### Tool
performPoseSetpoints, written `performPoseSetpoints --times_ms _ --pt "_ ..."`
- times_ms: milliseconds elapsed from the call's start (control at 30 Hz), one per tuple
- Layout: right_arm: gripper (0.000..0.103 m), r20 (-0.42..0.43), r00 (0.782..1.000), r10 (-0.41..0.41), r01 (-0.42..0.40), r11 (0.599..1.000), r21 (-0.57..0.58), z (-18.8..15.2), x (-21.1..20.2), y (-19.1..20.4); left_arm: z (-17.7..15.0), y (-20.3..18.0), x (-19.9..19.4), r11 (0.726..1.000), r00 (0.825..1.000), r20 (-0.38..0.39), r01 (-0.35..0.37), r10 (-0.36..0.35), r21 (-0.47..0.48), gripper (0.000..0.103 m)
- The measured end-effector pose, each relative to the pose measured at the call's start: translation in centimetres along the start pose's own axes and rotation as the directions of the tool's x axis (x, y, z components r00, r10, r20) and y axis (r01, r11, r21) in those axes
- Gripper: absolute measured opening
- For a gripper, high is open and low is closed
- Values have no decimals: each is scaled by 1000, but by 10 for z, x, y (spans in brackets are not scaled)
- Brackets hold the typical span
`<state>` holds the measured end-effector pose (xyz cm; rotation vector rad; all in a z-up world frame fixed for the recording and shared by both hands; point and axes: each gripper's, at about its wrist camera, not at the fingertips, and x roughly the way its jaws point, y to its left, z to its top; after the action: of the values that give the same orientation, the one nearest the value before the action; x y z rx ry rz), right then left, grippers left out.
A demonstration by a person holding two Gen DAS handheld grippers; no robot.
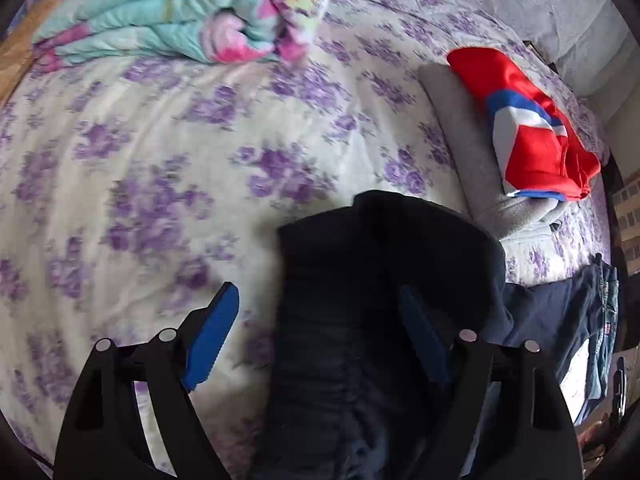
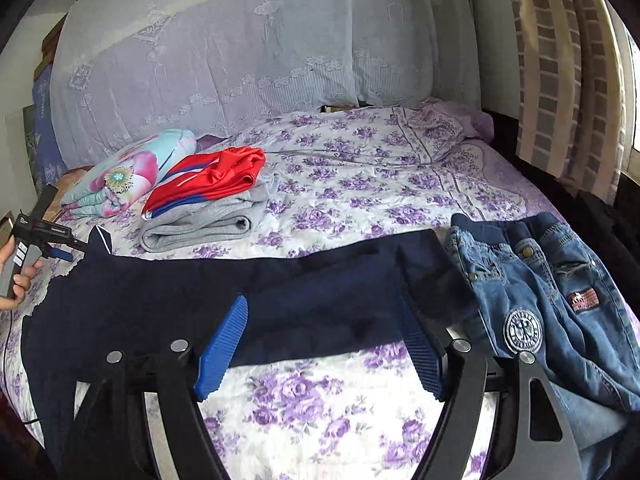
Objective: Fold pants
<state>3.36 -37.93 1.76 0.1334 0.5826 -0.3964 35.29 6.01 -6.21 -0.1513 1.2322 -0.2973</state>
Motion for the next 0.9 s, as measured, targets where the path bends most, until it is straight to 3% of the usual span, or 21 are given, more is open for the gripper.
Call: performPoseSetpoints --times_ms 33,67,200,233,300,367,500,533,600,633,733,800,900 --pt "77 -5 1000 -14 14 1000 13 -4 -3 -6 2 -7 10 999 999 -15 38 -38 8 74" --pt "77 -9 999 -34 35 999 27 -9 -6 -13 4 -16 18 999 999 -18 32 -31 27 74" --pt "77 -13 995 -100 100 992 71 -21 -16 -45 8 -43 45 998 999 -35 -39 41 44 79" --pt "77 -15 993 -115 116 990 79 -22 -17 -51 8 -43 44 999 999 -19 -45 46 23 71" --pt "77 -29 990 -135 137 986 90 -22 -13 -60 6 -34 31 998 1000 26 -2 3 -57 46" --pt "76 -41 991 -129 133 986 100 -21 -4 -66 0 -14 9 984 994 103 56 -39 -166 43" --pt "76 -63 992 -108 113 989 93 -11 26 -64 -6 14 -55 968 963 268 33 36 -248 41" --pt "76 -66 993 -103 108 990 92 -6 34 -61 -2 19 -69 967 959 279 20 54 -255 41" --pt "76 -82 993 -81 88 992 86 4 53 -54 12 33 -84 959 958 264 -34 111 -281 41" --pt "76 -79 992 -98 104 991 84 10 61 -51 19 38 -84 950 958 230 -95 168 -296 42" --pt "76 -74 994 -82 91 989 117 28 78 -48 30 64 -58 909 961 84 -219 265 -355 42" --pt "76 -92 992 -83 93 989 113 39 92 -47 26 75 -28 910 958 -31 -282 286 -304 44" --pt "76 -112 990 -88 99 990 101 57 113 -53 20 72 -19 911 945 1 -315 327 -268 50"
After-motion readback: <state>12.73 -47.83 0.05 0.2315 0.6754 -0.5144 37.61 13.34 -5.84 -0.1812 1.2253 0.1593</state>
